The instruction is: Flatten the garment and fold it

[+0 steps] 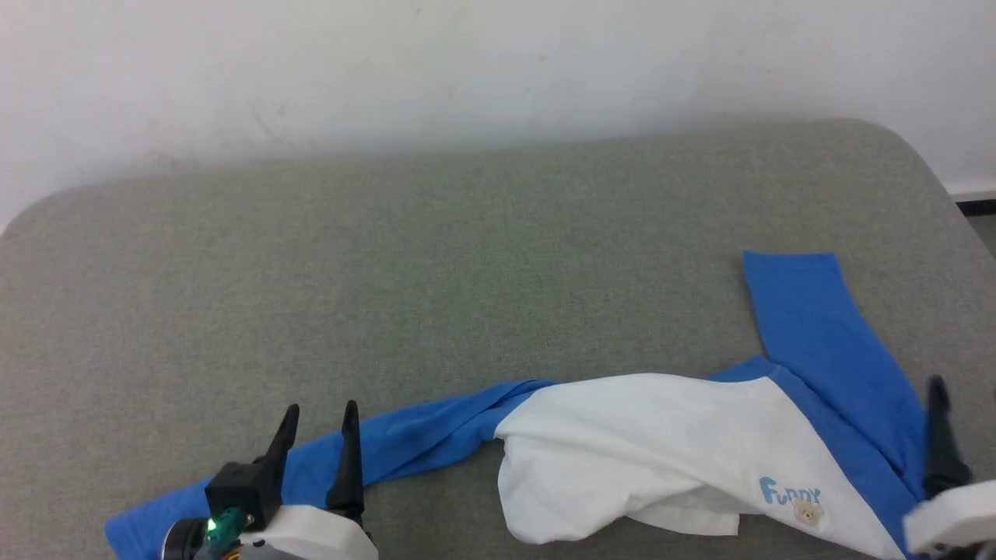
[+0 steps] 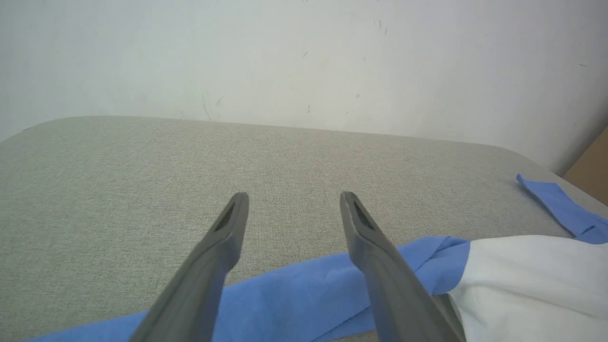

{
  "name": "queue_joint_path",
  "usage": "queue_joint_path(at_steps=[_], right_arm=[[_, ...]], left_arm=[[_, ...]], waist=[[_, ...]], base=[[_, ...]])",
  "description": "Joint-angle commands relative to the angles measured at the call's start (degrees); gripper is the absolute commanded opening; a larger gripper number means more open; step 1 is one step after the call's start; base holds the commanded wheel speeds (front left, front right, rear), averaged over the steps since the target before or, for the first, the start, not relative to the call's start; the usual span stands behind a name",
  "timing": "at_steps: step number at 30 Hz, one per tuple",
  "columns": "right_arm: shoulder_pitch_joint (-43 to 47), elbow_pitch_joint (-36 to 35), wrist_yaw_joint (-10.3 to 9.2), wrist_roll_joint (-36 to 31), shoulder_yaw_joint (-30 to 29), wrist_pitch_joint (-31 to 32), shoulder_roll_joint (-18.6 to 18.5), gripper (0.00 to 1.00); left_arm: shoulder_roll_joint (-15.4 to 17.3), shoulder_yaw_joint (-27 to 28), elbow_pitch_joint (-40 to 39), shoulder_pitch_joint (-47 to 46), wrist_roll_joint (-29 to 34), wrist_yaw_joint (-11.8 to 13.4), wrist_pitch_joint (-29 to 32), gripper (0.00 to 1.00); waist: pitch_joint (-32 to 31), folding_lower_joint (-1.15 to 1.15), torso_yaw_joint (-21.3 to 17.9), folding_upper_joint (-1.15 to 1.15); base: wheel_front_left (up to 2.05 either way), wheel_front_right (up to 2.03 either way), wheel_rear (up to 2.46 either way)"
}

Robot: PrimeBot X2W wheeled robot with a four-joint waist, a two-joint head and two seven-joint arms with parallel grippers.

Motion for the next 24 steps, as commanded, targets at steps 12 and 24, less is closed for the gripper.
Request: queue_joint_path(at_steps=[12,24], right_arm=[[4.3,-11.6,-0.04,-1.2,18.2,-3.2,0.5,1.0],[3.3,-11.9,-0.04,1.0,21.8,-3.0,0.5,1.0]], left_arm=[[1.1,-6.3,2.9,-8.1,0.5,-4.1,11.0,1.0],[6.1,-17.1,11.7,-20.9,-2.7,-7.9,33.0,1.0]], waist=[[1.4,0.0,-3.0,0.0],[6.1,0.0,-7.3,0.0]], base=[[0.0,0.0,0.0],[0.0,0.0,0.0]])
